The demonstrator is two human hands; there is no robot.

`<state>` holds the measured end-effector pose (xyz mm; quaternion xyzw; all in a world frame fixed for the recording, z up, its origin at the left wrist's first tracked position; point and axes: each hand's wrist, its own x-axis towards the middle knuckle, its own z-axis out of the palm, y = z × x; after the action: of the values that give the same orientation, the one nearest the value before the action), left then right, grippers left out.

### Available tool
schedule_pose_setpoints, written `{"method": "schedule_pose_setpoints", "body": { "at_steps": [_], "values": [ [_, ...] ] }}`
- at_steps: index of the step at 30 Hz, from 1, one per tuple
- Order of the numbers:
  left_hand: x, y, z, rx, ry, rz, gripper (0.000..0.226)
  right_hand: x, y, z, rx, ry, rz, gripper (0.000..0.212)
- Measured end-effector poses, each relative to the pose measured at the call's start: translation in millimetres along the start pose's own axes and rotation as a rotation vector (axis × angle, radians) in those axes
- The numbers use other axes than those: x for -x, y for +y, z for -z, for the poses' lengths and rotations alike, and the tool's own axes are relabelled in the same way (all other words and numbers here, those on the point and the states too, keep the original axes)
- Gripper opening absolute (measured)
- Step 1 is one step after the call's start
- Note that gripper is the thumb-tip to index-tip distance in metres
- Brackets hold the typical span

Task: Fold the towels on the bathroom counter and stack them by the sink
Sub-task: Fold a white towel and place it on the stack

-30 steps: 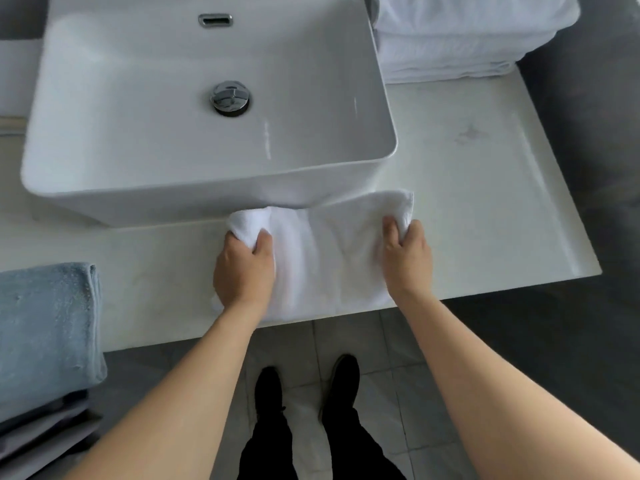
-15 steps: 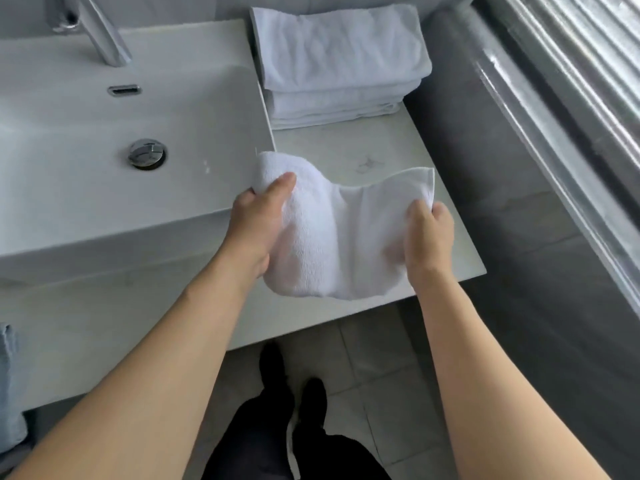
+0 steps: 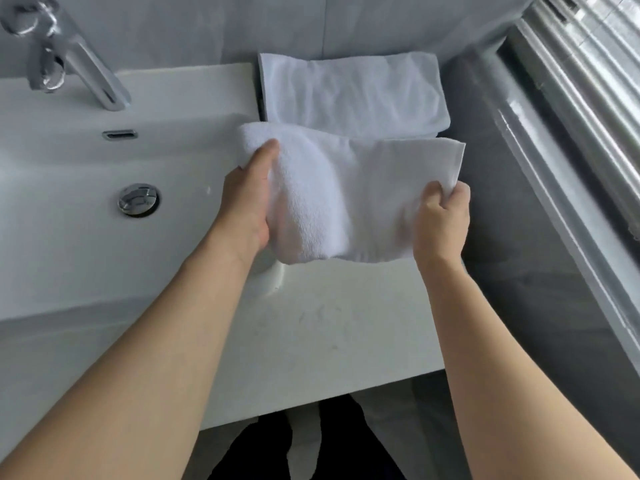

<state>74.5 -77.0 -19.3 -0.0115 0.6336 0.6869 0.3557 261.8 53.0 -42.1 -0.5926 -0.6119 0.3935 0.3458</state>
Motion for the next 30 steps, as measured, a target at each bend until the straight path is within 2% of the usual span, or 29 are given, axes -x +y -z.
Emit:
{"method": "schedule_pose_setpoints", "body": {
  "at_steps": [8,11,16,21,27,30],
  "values": [
    [-38.1,14.6,-35.9,0.014,0.088,-0.019,0.035,-81.9,-18.4,-14.1,0.058,-0.004,0.07,0.023],
    [-56.6,27.0,-50.7,-0.064,0.147,-0.084,0.022,-113.7,-25.4,-21.4,0.085,-0.003,0.091,0.023],
    [-95.2,50.8,-74.2,-0.2,0.26,-0.141,0.019,-160.7,-41.0,-43.2,0.126,-0.028,0.114,0.026],
    [-144.3,60.7,-96.8,-0.326,0.346,-0.149,0.026,-212.2,-58.0,-69.4,0.194,-0.066,0.155,0.029],
    [-194.5,61.2,-113.5,-0.588,0.413,-0.218,0.032,-267.9,-63.7,-92.0,0.357,-0.135,0.158,0.027],
    [-209.7,56.0,-112.4,-0.766,0.474,-0.209,0.062,-277.8,-59.3,-103.6,0.439,-0.179,0.153,0.03]
  ]
}}
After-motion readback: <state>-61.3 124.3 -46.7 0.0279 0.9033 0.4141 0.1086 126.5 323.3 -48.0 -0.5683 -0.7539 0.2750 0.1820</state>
